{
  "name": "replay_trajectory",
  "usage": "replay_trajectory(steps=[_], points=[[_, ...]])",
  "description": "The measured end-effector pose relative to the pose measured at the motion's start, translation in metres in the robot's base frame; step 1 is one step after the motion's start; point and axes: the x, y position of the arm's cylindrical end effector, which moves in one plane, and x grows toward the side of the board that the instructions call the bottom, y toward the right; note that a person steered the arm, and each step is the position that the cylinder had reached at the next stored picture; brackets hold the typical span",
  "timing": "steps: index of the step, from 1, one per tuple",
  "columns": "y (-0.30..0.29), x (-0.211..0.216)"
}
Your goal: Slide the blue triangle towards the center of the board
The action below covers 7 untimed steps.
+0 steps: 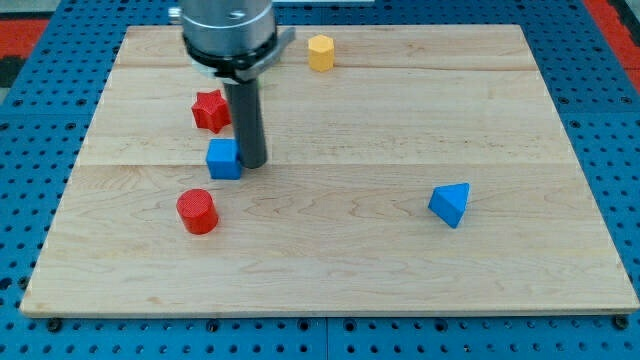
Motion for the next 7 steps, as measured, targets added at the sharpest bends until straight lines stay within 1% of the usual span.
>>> replay_trajectory(steps=[1,2,3,7], points=[[-0.013,0.003],[0.037,0.003],[0.057,0.003],[0.069,0.003]])
